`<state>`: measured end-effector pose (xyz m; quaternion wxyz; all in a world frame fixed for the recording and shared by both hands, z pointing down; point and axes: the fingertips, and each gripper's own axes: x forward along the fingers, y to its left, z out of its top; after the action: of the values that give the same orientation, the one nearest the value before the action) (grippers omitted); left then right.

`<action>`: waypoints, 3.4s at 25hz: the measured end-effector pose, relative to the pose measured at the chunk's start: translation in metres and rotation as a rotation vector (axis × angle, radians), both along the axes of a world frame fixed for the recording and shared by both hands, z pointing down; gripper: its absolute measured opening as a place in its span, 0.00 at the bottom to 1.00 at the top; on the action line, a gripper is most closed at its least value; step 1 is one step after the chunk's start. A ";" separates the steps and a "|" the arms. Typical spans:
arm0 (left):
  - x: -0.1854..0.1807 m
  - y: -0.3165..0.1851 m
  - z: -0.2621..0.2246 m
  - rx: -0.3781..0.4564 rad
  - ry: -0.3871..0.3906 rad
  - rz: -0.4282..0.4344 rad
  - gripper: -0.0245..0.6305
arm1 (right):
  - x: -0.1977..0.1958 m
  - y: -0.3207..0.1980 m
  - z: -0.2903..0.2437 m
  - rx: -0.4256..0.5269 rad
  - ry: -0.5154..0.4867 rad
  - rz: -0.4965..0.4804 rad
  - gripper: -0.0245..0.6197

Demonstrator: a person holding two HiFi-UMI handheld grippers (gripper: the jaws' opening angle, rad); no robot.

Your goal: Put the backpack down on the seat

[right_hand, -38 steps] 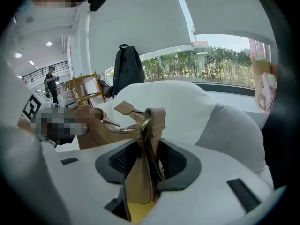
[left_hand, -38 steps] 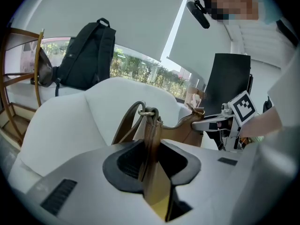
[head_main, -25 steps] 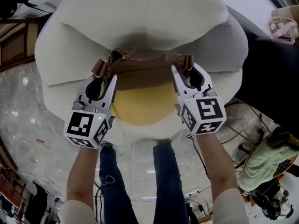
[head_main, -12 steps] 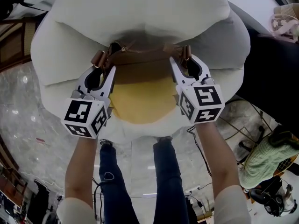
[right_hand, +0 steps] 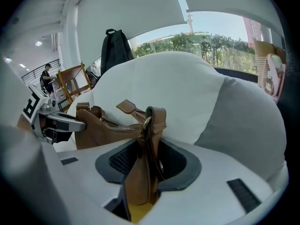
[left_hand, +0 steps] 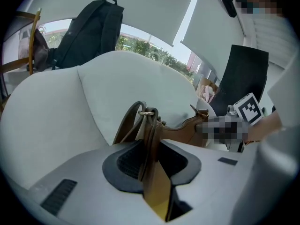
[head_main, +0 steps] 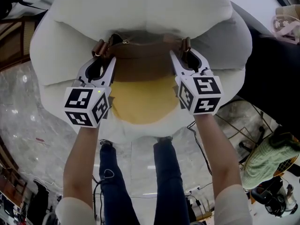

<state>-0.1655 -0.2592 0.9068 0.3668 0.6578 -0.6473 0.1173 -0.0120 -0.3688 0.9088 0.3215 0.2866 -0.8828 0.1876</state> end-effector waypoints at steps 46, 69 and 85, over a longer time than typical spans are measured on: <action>0.005 0.020 -0.071 0.082 -0.030 -0.019 0.09 | 0.020 0.018 -0.079 0.152 -0.071 0.114 0.08; 0.050 0.047 -0.227 0.163 -0.007 0.018 0.09 | 0.044 0.070 -0.224 0.127 -0.176 0.131 0.08; 0.055 0.067 -0.337 0.205 -0.039 0.032 0.09 | 0.051 0.084 -0.340 0.186 -0.205 0.131 0.08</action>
<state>-0.1105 -0.1920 0.5700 0.2831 0.6997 -0.6523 0.0691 0.0390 -0.2849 0.5691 0.1890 0.3513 -0.9040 0.1538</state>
